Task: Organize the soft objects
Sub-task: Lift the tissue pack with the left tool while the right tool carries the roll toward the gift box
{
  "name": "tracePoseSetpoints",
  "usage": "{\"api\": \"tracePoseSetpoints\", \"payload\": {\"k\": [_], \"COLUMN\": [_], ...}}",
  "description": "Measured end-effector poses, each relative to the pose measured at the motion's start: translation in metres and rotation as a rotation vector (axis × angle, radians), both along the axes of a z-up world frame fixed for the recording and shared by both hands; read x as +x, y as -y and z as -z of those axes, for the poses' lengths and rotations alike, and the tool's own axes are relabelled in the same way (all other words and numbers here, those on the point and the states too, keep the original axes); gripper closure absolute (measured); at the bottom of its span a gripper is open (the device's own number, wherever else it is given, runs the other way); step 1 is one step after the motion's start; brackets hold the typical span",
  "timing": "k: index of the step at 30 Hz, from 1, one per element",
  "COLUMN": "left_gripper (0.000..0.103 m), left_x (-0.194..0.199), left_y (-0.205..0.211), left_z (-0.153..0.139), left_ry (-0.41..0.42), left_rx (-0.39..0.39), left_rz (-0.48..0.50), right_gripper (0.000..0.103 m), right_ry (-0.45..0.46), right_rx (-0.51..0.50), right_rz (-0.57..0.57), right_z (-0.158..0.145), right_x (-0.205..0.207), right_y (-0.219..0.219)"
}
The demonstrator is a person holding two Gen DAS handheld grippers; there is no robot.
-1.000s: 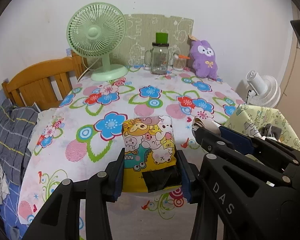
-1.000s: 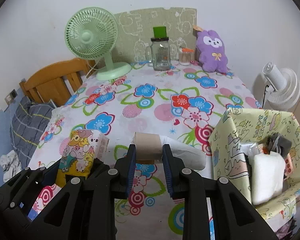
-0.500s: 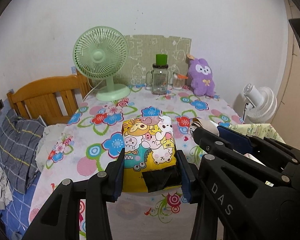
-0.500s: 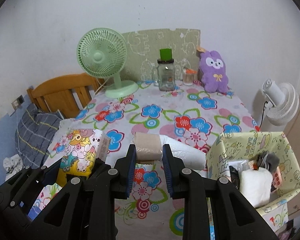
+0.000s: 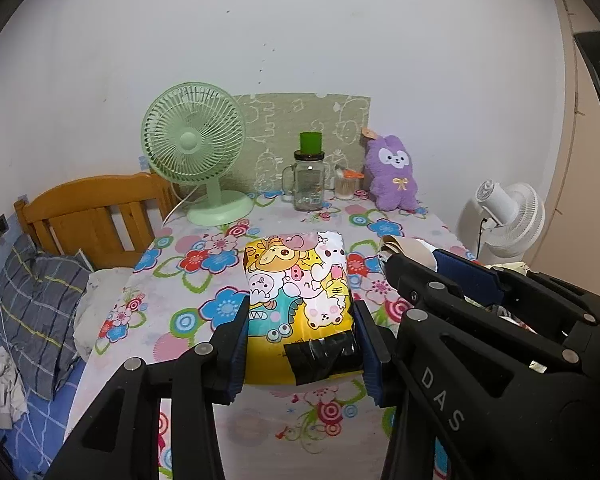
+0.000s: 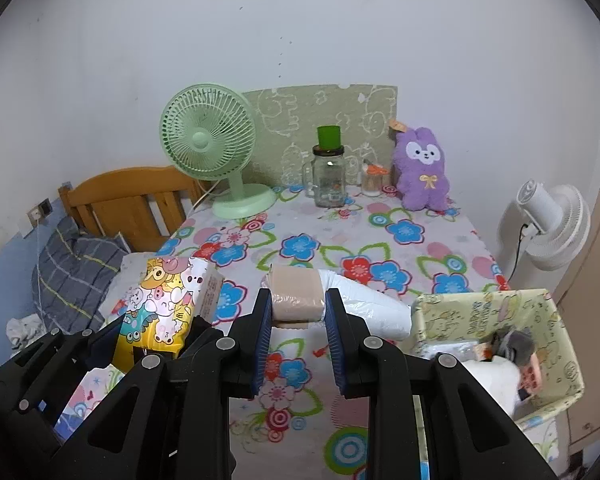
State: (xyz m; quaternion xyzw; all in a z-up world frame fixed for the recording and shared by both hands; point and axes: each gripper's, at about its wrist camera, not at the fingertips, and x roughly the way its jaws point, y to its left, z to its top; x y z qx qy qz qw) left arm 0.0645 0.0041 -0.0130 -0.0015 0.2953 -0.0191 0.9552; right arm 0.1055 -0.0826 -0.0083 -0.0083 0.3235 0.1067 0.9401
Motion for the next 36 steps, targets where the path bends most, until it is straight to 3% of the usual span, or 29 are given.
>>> {"api": "tracePoseSetpoints", "payload": {"k": [14,36], "left_gripper": [0.056,0.055], "left_x": [-0.001,0.007], "left_y": [0.039,0.101], "left_z": [-0.013,-0.012], "left_ry": [0.024,0.026], "left_rx": [0.024,0.038], "left_rz": [0.059,0.149], "right_gripper": [0.074,0.074], "right_ry": [0.037,0.04], "right_rx": [-0.007,-0.004], "right_rz": [0.05,0.126], "right_z": [-0.014,-0.011], "right_x": [-0.007,-0.005], "right_y": [0.041,0.104]}}
